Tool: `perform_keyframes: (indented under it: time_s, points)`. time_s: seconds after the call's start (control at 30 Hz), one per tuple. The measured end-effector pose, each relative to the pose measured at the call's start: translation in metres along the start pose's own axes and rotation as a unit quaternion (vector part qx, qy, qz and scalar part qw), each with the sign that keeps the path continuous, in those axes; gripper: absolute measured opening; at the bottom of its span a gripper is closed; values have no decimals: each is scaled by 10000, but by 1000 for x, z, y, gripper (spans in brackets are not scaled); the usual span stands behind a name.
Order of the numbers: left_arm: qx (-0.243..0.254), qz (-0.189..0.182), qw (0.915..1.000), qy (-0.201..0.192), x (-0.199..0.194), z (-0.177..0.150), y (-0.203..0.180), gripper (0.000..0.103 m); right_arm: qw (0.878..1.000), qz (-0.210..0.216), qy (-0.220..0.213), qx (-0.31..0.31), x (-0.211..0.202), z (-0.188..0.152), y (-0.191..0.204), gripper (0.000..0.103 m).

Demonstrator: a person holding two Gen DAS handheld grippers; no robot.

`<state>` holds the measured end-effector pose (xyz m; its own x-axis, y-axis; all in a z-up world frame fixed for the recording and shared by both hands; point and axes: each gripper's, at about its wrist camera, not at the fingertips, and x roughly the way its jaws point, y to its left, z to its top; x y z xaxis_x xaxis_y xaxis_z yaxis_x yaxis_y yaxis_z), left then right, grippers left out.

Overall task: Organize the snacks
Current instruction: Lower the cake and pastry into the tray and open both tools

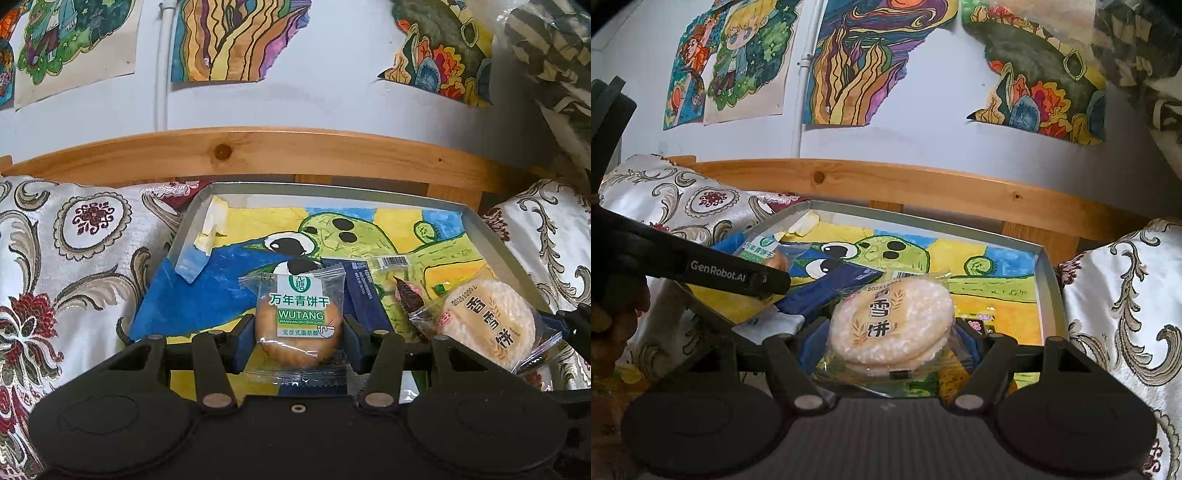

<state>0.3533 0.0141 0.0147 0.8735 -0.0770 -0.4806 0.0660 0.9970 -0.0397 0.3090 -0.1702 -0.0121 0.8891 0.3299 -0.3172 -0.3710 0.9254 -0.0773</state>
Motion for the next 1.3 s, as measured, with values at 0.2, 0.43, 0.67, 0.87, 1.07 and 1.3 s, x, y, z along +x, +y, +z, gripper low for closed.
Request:
perform_keyframes:
  time_s: [0.2, 0.43, 0.67, 0.87, 1.07, 1.3]
  points:
    - [-62, 16, 10000, 1, 2, -2, 2, 51, 10000, 20, 8, -2, 3, -1, 2, 75]
    - [-148, 12, 9999, 31, 4, -2, 4, 52, 10000, 28, 14, 13, 5, 0, 2, 75]
    - [-195, 56, 9998, 62, 1, -1, 4, 70, 10000, -28, 47, -3, 7, -1, 3, 85]
    - [-355, 84, 9993, -11, -22, 4, 8, 86, 10000, -87, 14, 7, -5, 1, 2, 90]
    - [-503, 141, 9984, -214, -64, 10, 9, 97, 9997, -199, -139, 73, -37, 12, -2, 98]
    - [-520, 190, 9974, -456, -122, 10, 3, 102, 9984, -334, -367, 267, -90, 28, -7, 103]
